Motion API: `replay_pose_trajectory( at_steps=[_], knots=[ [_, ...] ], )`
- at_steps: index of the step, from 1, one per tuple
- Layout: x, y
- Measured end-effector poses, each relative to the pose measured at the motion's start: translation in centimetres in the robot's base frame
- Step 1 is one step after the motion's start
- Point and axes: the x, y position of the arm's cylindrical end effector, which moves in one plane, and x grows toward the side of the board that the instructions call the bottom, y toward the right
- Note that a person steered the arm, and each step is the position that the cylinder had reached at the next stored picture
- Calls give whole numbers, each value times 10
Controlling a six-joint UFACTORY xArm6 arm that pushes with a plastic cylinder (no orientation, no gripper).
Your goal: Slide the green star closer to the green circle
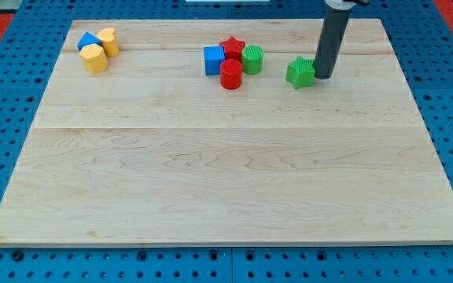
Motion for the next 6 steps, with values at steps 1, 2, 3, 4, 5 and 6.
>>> replay_pose_trajectory(
  at_steps=[1,2,3,4,5,6],
  knots=[
    [0,-13],
    [-8,-28],
    [-10,-29],
    [-10,-31],
    [-10,-37],
    [-10,-46]
  ],
)
